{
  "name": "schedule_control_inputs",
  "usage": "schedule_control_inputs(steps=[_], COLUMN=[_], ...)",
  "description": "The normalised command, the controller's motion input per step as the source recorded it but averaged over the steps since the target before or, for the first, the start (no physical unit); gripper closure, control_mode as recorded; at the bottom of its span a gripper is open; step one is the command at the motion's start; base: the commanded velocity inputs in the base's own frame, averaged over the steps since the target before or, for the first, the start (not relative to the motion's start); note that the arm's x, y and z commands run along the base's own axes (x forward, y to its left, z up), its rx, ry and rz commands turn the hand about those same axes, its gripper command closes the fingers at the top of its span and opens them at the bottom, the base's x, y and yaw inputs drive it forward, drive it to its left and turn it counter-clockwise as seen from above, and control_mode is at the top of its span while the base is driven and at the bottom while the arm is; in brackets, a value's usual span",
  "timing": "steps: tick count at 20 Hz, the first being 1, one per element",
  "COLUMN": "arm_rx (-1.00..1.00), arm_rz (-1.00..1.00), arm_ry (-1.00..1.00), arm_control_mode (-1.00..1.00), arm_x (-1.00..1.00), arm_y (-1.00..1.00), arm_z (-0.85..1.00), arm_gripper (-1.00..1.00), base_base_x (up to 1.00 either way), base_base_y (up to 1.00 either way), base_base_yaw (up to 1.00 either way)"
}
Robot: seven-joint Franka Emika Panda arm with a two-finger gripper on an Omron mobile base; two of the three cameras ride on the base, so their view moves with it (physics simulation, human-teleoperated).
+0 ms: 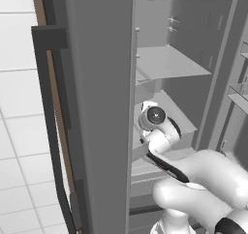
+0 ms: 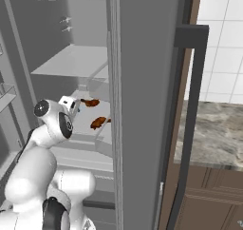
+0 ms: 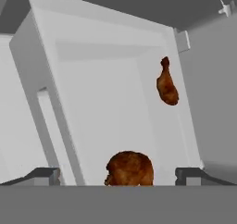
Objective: Place the chicken drumstick on the counter behind the older chicken drumstick on the same shelf of the fridge to maintain FIFO order. Close the fridge door when finished.
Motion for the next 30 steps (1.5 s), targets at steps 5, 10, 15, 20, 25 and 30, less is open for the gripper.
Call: schedule_control_inputs(steps=[5, 10, 15, 20, 25, 30], arm_rx=[0.01, 0.0, 0.0, 0.0, 0.0, 0.0], arm_rz=[-0.23, -0.28, -0.25, 0.0, 0.0, 0.0], arm_ry=[0.11, 0.14, 0.13, 0.0, 0.0, 0.0], arm_control_mode=[-1.0, -1.0, -1.0, -1.0, -1.0, 1.0], arm_x=[-0.61, -0.14, -0.08, 0.0, -0.09, -0.13], arm_y=[-0.14, -0.33, -0.17, 0.01, 0.0, 0.0], arm_z=[0.42, 0.61, 0.13, 0.0, -0.19, -0.06], arm_gripper=[-1.0, -1.0, -1.0, -1.0, -1.0, -1.0], base_base_x=[0.0, 0.0, 0.0, 0.0, 0.0, -0.6], base_base_y=[0.0, 0.0, 0.0, 0.0, 0.0, 0.0], base_base_yaw=[0.0, 0.0, 0.0, 0.0, 0.0, 0.0])
